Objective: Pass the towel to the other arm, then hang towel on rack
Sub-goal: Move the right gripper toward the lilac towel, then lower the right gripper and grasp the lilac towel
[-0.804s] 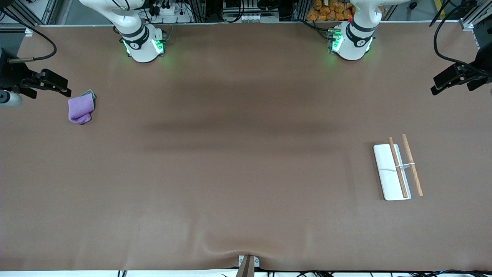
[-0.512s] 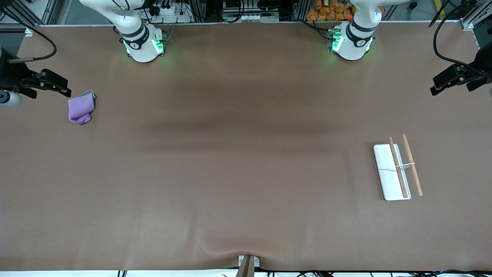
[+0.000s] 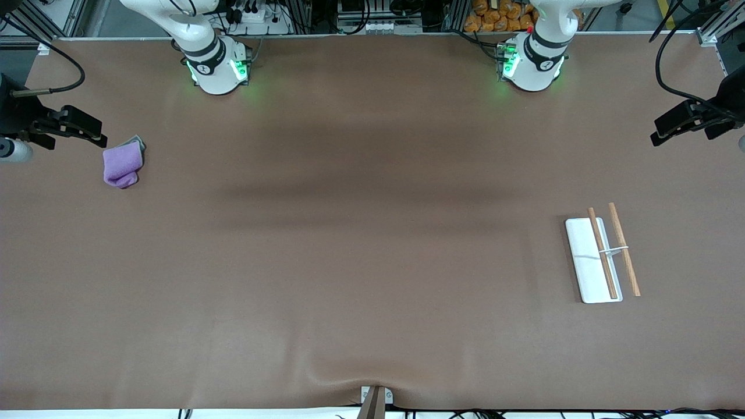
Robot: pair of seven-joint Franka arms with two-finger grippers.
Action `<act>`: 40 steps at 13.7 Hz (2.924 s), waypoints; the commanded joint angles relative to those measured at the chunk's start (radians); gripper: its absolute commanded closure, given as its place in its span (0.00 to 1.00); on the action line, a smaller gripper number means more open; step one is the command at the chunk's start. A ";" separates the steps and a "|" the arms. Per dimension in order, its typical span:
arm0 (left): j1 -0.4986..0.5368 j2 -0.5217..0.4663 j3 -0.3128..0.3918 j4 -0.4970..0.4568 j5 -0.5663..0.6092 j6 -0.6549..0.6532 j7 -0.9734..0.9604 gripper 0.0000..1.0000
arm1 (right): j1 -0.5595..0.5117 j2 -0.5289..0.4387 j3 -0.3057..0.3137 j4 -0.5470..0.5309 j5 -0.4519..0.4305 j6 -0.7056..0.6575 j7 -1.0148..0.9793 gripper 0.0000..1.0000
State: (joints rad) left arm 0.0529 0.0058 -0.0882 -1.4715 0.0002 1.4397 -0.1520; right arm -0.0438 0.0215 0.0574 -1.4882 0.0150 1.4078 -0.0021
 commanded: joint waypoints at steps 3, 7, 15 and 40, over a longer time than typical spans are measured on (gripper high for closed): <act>-0.008 0.003 -0.008 0.005 0.009 -0.056 0.019 0.00 | -0.079 0.067 0.012 0.011 -0.003 -0.012 -0.001 0.00; -0.013 0.002 -0.012 -0.003 0.011 -0.056 0.020 0.00 | -0.149 0.089 0.010 -0.026 -0.007 -0.013 -0.160 0.00; -0.010 -0.012 -0.073 -0.020 0.009 -0.064 0.003 0.00 | -0.344 0.086 0.010 -0.251 -0.023 0.100 -0.326 0.00; 0.001 -0.099 -0.117 -0.092 0.017 -0.087 0.045 0.00 | -0.631 0.273 0.010 -0.738 -0.024 0.843 -0.857 0.53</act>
State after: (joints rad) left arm 0.0496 -0.0514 -0.2040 -1.5270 0.0037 1.3516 -0.1255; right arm -0.6482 0.2866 0.0511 -2.2312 -0.0008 2.2500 -0.8434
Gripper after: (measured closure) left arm 0.000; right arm 0.423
